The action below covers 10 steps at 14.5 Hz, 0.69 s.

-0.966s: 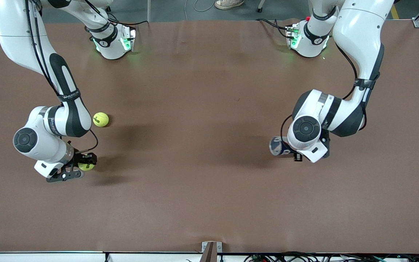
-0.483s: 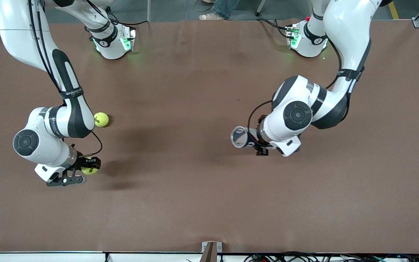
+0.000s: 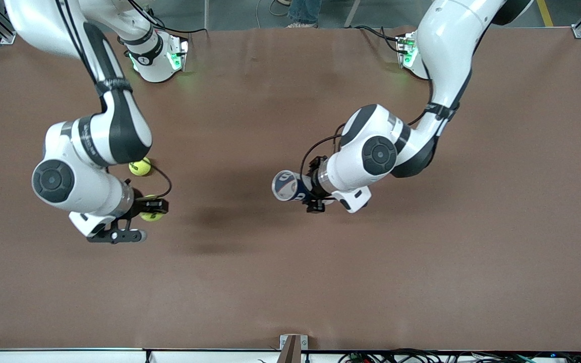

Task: Insert tennis ball vertically with right arm
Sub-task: 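Lift the can with the left gripper while the right gripper brings the ball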

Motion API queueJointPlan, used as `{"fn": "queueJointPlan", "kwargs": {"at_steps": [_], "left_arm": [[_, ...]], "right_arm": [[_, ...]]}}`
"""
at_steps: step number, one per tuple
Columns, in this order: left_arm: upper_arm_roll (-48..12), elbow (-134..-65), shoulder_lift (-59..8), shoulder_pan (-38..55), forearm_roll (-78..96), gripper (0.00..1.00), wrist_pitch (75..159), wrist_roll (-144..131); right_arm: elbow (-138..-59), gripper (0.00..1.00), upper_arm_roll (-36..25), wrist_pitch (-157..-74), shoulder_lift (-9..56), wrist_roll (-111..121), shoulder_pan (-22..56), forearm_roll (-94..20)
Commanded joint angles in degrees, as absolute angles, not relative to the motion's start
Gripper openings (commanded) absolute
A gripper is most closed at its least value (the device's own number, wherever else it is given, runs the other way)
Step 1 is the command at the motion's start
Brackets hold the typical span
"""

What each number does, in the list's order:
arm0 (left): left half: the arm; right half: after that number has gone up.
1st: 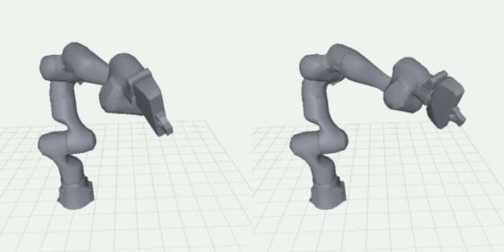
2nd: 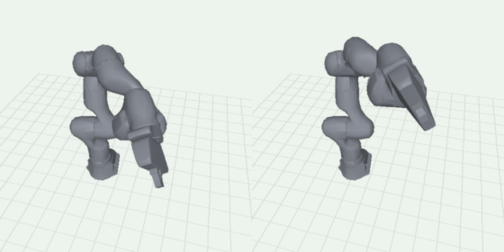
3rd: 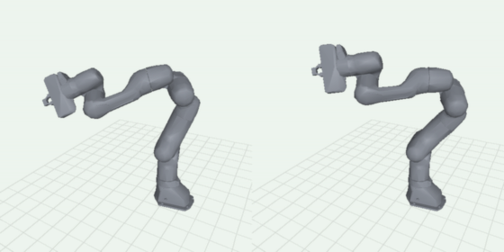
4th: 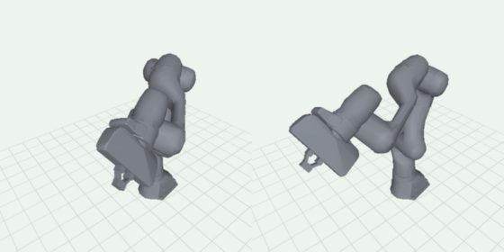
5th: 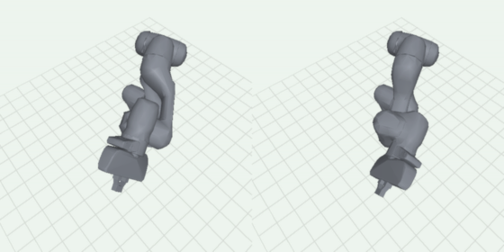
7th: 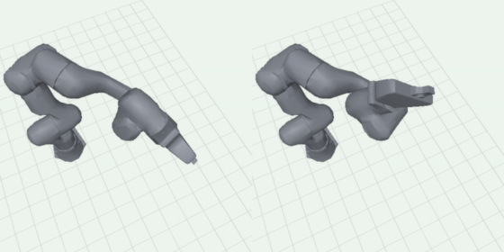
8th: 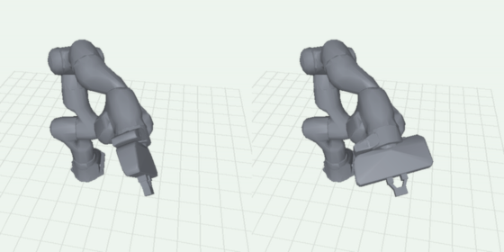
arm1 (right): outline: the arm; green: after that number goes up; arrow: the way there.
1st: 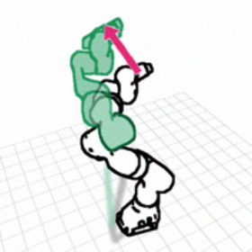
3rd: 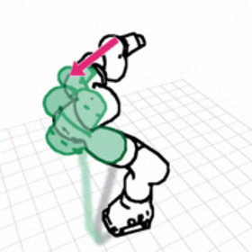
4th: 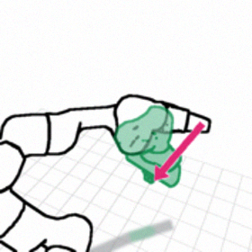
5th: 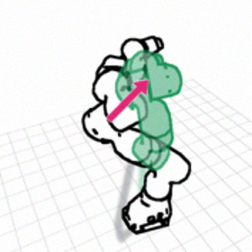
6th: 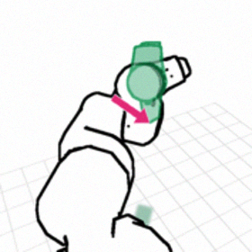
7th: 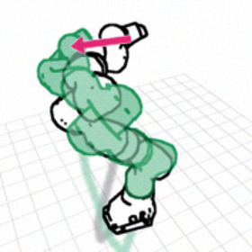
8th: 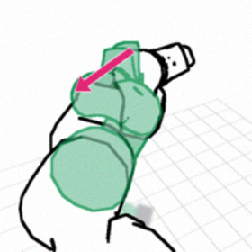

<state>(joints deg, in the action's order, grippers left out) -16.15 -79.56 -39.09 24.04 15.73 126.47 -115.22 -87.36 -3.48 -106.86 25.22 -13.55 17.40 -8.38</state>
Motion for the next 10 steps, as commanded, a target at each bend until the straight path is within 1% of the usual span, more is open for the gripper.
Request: {"fn": "queueJointPlan", "kwargs": {"at_steps": [1,3,7,10], "left_arm": [[-16.08,-76.73,-42.18,25.92,20.29,0.75,133.04,-115.32],[-16.17,-76.82,-43.59,27.06,21.97,0.75,139.98,-115.05],[-16.17,-76.90,-46.40,29.79,25.48,0.75,151.67,-115.05],[-18.54,-76.64,-48.60,30.15,26.89,0.75,156.96,-115.05]], "right_arm": [[-87.72,0.33,-2.37,-106.43,23.65,-19.49,18.97,-15.44],[-85.88,0.33,-2.46,-106.70,23.73,-24.84,21.52,-18.19],[-82.97,0.33,-2.46,-106.79,23.99,-33.91,24.61,-18.46],[-80.43,0.33,-2.37,-106.70,24.08,-38.04,25.58,-18.54]]}}
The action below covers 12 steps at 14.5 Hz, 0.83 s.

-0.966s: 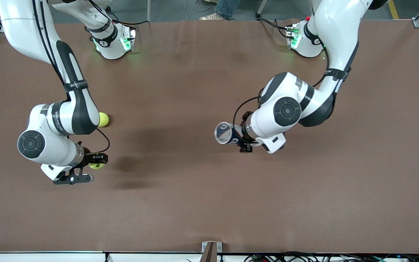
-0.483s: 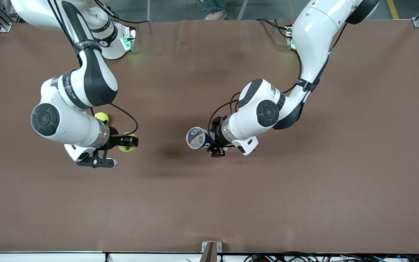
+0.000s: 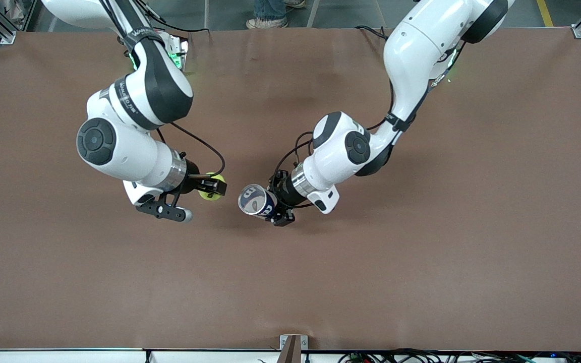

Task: Insert tennis ball vertically with right arm
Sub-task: 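Lift the can with the left gripper while the right gripper brings the ball, then push the tennis ball into the can opening with the right gripper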

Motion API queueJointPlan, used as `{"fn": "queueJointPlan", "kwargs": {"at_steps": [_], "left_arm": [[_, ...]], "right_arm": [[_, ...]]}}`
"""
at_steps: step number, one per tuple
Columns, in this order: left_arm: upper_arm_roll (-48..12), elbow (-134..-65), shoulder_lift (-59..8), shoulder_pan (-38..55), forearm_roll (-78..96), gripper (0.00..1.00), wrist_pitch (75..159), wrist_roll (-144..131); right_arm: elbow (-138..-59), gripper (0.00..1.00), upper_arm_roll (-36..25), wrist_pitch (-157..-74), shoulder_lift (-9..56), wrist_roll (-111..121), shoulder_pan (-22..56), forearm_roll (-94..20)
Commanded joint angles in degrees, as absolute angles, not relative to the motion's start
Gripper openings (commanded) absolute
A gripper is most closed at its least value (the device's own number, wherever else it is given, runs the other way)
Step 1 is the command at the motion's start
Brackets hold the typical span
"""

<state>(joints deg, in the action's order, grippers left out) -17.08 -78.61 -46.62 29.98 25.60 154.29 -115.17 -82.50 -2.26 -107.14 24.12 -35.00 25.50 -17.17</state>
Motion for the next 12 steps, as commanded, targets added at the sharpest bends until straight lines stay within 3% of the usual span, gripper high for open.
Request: {"fn": "queueJointPlan", "kwargs": {"at_steps": [1,12], "left_arm": [[-18.72,-76.64,-48.86,30.23,27.16,0.75,157.58,-115.05],[-20.04,-76.73,-51.85,33.22,30.85,0.75,165.23,-115.40]], "right_arm": [[-79.55,0.33,-2.37,-106.70,24.08,-39.45,25.75,-19.15],[-78.40,0.34,-2.46,-112.59,28.12,-41.92,27.69,-20.13]]}}
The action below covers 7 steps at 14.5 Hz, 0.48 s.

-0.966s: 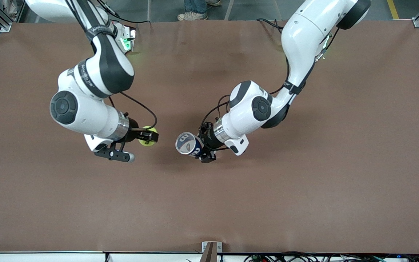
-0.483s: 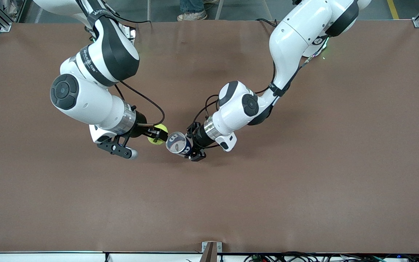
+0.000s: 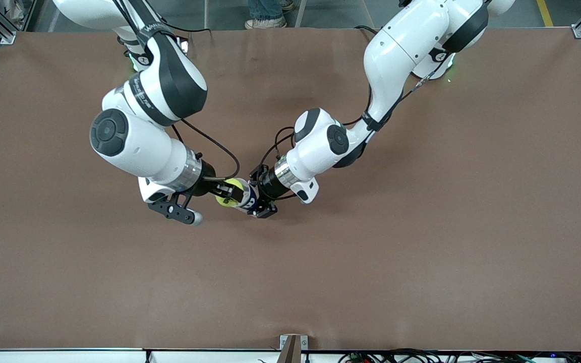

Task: Insert tennis ball vertically with right arm
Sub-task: 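Push the tennis ball into the can opening with the right gripper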

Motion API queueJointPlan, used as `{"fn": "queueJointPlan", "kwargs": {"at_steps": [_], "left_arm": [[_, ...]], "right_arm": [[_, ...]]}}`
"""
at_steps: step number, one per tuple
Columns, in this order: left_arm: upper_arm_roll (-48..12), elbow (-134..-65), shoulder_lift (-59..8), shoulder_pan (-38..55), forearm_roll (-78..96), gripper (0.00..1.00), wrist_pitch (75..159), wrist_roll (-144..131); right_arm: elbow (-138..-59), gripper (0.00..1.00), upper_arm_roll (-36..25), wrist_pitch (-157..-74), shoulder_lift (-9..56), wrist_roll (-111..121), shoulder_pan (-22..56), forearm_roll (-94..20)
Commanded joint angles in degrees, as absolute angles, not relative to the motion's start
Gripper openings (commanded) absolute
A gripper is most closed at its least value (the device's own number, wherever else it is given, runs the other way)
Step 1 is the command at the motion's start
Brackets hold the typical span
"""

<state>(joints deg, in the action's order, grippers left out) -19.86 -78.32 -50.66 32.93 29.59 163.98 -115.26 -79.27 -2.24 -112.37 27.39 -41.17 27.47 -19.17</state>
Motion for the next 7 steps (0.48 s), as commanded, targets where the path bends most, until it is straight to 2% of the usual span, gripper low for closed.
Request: {"fn": "queueJointPlan", "kwargs": {"at_steps": [1,7], "left_arm": [[-20.13,-76.73,-51.86,33.22,30.76,0.75,165.23,-115.40],[-20.13,-76.90,-51.86,33.22,30.76,0.75,165.23,-115.31]], "right_arm": [[-78.40,0.34,-2.46,-112.50,28.12,-41.84,27.60,-19.95],[-79.01,0.41,-2.64,-112.41,28.12,-41.31,27.60,-19.51]]}}
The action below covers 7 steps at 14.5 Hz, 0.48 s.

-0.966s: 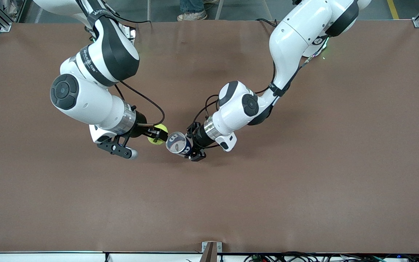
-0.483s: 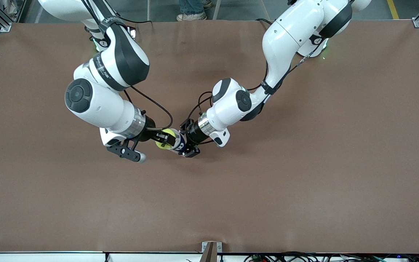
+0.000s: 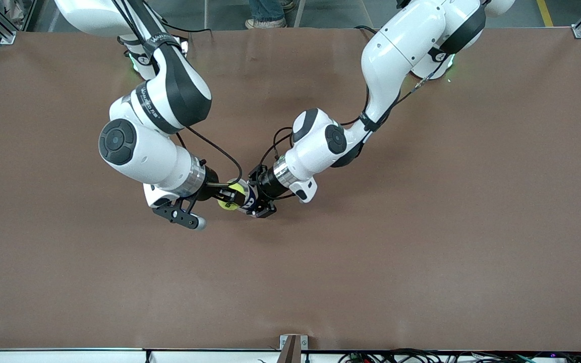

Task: Insert tennis ball vertically with right arm
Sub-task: 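Push the tennis ball into the can opening with the right gripper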

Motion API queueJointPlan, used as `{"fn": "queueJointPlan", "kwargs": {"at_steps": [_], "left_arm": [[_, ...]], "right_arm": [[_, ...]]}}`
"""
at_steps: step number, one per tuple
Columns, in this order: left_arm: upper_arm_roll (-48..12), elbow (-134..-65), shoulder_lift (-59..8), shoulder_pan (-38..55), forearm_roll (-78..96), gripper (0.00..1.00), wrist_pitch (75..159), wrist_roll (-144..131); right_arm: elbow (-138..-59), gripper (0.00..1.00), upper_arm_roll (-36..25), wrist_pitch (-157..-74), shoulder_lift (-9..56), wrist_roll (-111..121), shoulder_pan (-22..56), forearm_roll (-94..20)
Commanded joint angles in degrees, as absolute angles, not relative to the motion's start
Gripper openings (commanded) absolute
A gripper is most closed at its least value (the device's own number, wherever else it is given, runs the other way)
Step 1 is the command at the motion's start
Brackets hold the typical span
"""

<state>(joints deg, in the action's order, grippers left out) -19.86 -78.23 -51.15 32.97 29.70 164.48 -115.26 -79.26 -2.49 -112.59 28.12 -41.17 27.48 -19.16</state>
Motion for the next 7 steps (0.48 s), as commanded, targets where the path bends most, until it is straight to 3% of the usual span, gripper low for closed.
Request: {"fn": "queueJointPlan", "kwargs": {"at_steps": [1,3,7], "left_arm": [[-20.04,-76.90,-51.86,33.22,30.76,0.75,165.23,-115.14],[-20.04,-76.99,-51.86,33.14,30.50,0.75,165.23,-114.87],[-20.04,-76.99,-51.86,33.05,30.50,0.75,165.15,-113.29]], "right_arm": [[-79.01,0.49,-2.64,-112.33,28.12,-41.40,27.60,-19.51],[-79.01,1.00,-2.64,-111.97,28.12,-41.75,27.60,-19.51],[-79.01,1.00,-2.81,-110.93,27.78,-41.14,27.07,-19.51]]}}
